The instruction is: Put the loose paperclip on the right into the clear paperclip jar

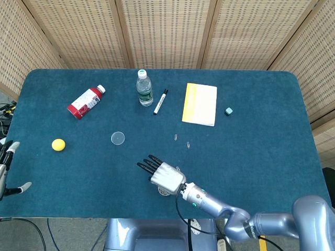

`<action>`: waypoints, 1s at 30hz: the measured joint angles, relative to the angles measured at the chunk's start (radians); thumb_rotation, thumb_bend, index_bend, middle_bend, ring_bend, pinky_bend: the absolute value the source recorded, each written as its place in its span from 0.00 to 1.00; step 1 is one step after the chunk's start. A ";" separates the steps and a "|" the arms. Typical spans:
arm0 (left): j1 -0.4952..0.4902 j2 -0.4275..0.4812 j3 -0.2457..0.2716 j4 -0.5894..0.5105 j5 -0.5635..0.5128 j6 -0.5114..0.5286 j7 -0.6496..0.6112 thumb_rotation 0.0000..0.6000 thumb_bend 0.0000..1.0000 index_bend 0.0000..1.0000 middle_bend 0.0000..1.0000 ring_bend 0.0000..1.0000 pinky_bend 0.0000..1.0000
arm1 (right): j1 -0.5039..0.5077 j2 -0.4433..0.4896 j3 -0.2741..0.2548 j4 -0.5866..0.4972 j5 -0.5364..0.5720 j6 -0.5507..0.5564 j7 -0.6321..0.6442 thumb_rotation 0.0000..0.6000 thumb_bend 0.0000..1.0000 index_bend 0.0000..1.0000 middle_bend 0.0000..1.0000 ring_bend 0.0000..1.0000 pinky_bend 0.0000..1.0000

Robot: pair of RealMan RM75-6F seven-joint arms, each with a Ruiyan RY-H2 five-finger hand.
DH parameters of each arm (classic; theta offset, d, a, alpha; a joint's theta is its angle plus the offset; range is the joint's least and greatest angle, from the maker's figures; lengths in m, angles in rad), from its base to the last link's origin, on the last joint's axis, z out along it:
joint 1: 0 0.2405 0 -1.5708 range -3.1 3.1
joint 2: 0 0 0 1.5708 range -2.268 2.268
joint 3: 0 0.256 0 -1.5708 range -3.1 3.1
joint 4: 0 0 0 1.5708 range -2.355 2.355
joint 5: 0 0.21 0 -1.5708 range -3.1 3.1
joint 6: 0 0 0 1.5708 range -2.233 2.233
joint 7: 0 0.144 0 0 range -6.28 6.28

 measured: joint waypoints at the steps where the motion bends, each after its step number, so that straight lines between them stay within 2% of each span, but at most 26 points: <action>1: 0.000 0.001 0.000 0.000 0.000 -0.001 -0.001 1.00 0.01 0.00 0.00 0.00 0.00 | -0.002 -0.007 0.000 0.005 0.009 -0.001 -0.004 1.00 0.43 0.66 0.00 0.00 0.01; 9: -0.002 0.004 0.003 0.000 0.002 -0.005 -0.004 1.00 0.01 0.00 0.00 0.00 0.00 | -0.012 -0.032 -0.002 0.027 0.050 -0.002 -0.030 1.00 0.43 0.66 0.00 0.00 0.01; 23: -0.003 0.004 0.004 -0.001 0.002 -0.007 -0.002 1.00 0.01 0.00 0.00 0.00 0.00 | -0.013 -0.033 -0.009 0.010 0.061 -0.004 -0.042 1.00 0.43 0.65 0.00 0.00 0.01; 25: -0.003 0.004 0.004 -0.001 0.002 -0.007 -0.003 1.00 0.01 0.00 0.00 0.00 0.00 | -0.011 -0.029 -0.012 0.007 0.061 -0.010 -0.044 1.00 0.37 0.58 0.00 0.00 0.01; 27: -0.003 0.004 0.004 0.000 0.002 -0.006 -0.004 1.00 0.01 0.00 0.00 0.00 0.00 | -0.009 -0.025 -0.014 0.006 0.060 -0.013 -0.048 1.00 0.25 0.49 0.00 0.00 0.01; 30: -0.003 0.004 0.004 0.000 0.002 -0.006 -0.003 1.00 0.01 0.00 0.00 0.00 0.00 | -0.007 -0.019 -0.015 0.000 0.060 -0.014 -0.055 1.00 0.22 0.47 0.00 0.00 0.01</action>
